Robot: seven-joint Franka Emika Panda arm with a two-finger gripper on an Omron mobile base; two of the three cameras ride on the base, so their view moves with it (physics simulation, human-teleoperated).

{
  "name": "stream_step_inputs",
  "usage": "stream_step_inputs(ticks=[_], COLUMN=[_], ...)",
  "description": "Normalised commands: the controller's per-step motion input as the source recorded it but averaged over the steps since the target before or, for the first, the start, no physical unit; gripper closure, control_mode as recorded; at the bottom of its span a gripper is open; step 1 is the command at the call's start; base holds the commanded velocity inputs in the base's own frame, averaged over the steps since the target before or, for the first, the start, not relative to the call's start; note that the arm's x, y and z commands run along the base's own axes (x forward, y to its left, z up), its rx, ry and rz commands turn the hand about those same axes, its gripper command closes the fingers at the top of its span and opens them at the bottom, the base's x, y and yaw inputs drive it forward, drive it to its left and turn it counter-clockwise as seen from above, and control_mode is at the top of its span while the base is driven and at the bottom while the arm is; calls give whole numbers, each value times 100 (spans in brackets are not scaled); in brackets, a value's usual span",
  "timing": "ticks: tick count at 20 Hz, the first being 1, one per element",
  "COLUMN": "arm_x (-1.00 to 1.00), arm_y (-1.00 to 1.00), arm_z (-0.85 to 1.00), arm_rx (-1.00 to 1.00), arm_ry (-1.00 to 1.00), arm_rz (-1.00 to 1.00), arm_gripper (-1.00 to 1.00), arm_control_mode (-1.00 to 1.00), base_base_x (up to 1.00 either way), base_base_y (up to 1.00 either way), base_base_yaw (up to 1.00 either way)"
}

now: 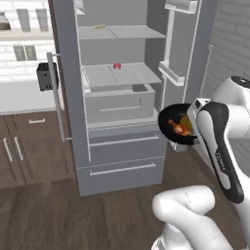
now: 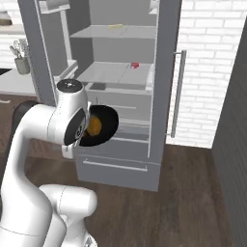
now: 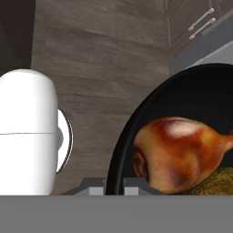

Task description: Pick the chicken drumstick and avocado from their plates and place them in the bowl. Then put the bowl in the fridge.

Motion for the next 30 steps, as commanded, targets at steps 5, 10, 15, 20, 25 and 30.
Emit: stream_step_inputs(ticks=[5,10,15,20,25,30], arm_x=[0,0,0,0,0,0], arm_y=[0,0,0,0,0,0], arm_z=[0,0,0,0,0,0], arm_rx=[0,0,0,0,0,0], arm_ry=[0,0,0,0,0,0], arm_rz=[0,0,0,0,0,0], arm_gripper=[100,100,100,100,100,100], arm_control_mode=[100,100,100,100,100,100], base_base_x=[81,72,45,57,64,49], base_base_y=[16,37,14,42,6,-4], base_base_yaw=[-15,-11,0,0,8,19])
